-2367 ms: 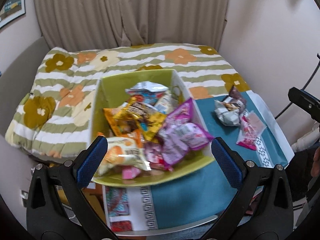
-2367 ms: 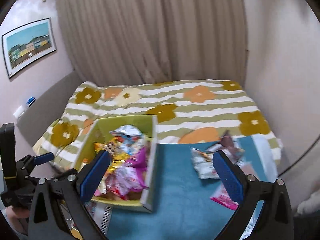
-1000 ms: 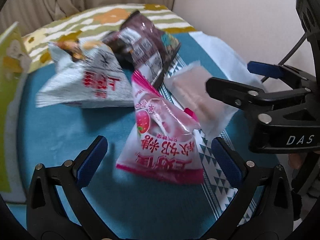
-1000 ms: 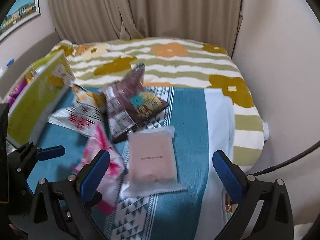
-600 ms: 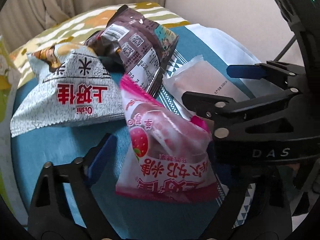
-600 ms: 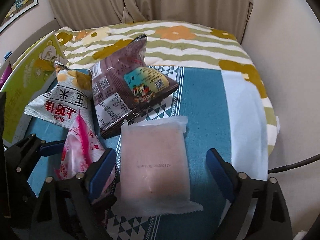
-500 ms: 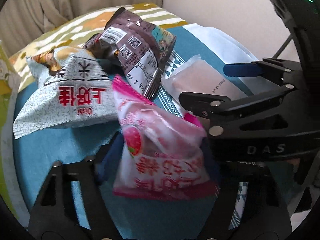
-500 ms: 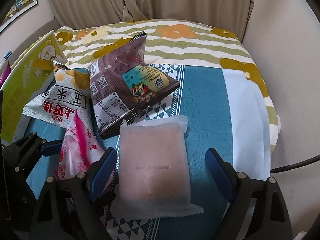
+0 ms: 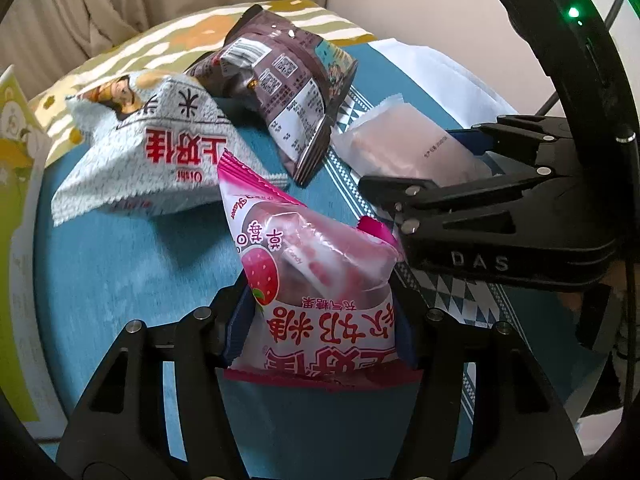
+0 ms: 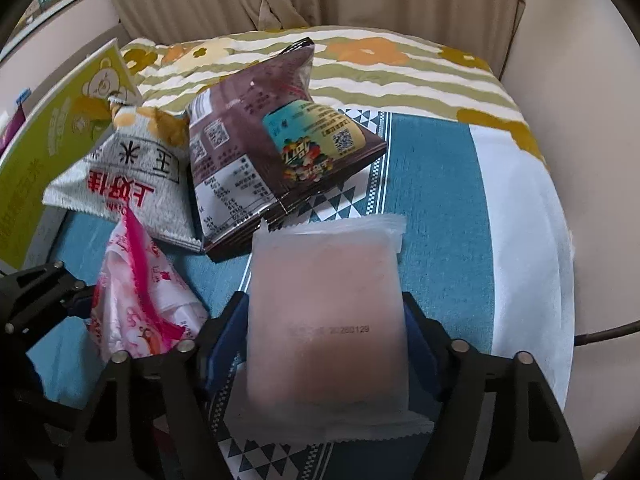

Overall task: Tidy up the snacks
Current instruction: 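Grasp the pink cotton-candy bag with the left tool while the right tool grasps the pink square pack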

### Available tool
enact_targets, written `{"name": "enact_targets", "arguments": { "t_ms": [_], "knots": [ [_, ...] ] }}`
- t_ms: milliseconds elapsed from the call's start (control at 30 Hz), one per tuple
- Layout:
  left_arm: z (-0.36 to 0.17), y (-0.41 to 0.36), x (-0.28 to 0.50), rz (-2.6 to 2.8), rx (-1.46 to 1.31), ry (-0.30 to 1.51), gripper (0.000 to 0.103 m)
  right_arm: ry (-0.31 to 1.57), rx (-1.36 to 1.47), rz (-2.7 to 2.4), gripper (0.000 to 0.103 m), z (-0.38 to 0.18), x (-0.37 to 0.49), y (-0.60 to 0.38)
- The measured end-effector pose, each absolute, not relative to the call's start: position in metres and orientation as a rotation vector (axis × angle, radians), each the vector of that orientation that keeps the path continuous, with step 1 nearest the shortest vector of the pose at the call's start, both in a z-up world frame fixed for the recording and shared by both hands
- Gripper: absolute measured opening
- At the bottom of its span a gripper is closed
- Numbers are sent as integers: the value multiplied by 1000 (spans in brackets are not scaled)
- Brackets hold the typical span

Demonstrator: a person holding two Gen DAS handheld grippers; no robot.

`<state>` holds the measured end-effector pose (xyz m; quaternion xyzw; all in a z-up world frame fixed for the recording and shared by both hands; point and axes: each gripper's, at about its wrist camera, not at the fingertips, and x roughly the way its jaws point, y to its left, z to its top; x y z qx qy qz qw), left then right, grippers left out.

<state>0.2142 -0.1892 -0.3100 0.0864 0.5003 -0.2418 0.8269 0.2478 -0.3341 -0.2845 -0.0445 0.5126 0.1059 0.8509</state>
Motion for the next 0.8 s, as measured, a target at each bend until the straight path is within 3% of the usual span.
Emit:
{"name": "enact_targets", "arguments": {
  "t_ms": [100, 367, 800],
  "knots": [
    [-307, -187, 208, -505, 172, 1072, 53, 1070, -89, 215, 59, -283, 245, -335],
    [-284, -173, 192, -471, 116, 1068, 47, 1003, -56, 183, 58, -250, 232, -340],
    [-189, -127, 149, -358, 12, 934, 42, 890, -55, 284, 58, -165, 195, -312]
  ]
}}
